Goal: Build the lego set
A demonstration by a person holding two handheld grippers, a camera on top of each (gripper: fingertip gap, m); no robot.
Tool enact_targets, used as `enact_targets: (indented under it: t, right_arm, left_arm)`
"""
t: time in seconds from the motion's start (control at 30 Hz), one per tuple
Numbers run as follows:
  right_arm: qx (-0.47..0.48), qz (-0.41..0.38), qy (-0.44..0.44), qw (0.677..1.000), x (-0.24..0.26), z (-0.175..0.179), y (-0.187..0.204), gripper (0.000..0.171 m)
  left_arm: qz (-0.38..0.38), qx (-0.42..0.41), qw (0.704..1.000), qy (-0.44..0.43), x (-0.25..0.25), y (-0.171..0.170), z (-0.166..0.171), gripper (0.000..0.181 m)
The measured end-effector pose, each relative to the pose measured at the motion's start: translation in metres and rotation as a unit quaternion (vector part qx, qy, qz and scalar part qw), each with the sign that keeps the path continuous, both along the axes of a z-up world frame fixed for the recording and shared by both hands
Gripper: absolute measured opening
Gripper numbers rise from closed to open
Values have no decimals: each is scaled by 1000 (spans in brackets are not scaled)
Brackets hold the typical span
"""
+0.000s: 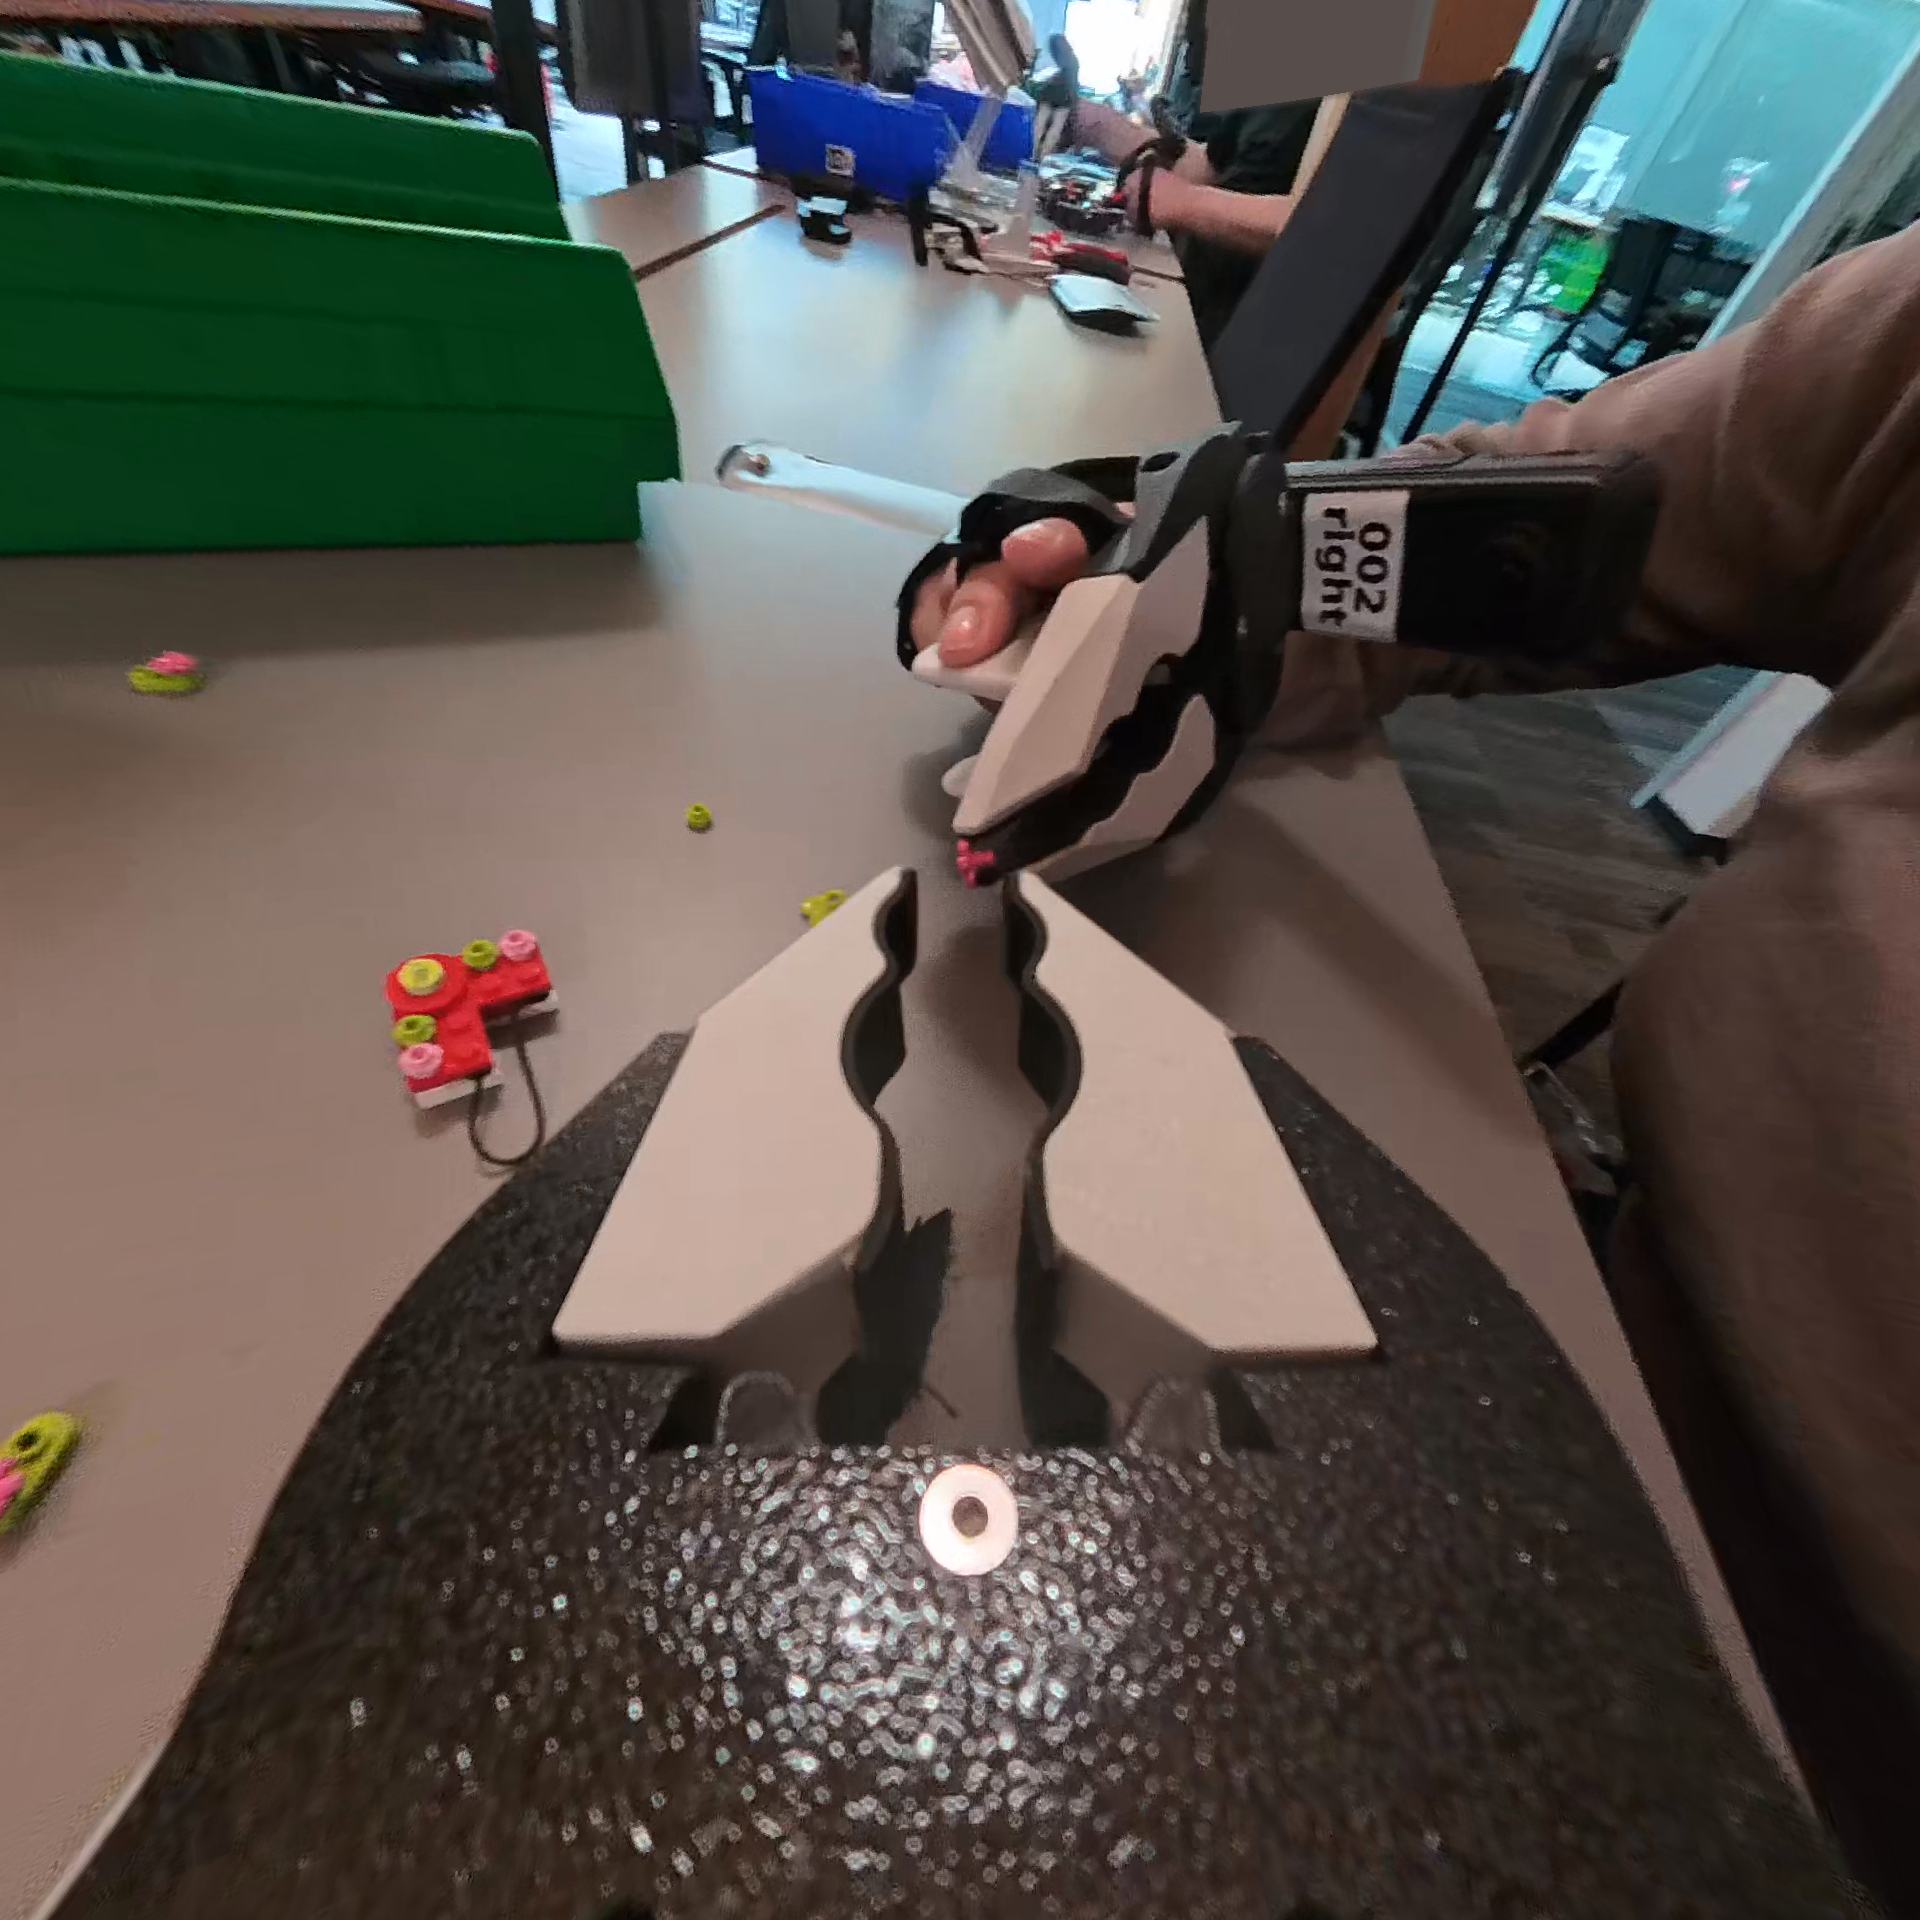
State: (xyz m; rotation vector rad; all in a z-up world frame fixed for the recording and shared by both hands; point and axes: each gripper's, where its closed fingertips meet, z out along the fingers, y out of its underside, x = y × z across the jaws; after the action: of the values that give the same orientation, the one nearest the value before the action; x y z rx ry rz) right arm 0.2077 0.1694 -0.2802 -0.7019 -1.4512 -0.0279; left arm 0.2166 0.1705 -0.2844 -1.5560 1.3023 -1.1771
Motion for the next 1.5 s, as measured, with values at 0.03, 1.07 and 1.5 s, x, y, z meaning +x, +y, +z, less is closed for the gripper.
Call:
enact_targets:
  t: [0.03, 1.07, 1.5]
  right_arm:
    - [-3, 1, 1, 1000, 0, 0, 0, 6]
    - [-339, 136, 48, 930, 1, 3, -20, 6]
    - [-410, 170, -23, 896, -1, -11, -37, 0]
  left_arm:
    - [-8, -10, 1000, -4, 1, -2, 0, 13]
    - [-90, 111, 990, 5, -5, -26, -9, 0]
    - [-124, 126, 984, 1, -2, -38, -11, 0]
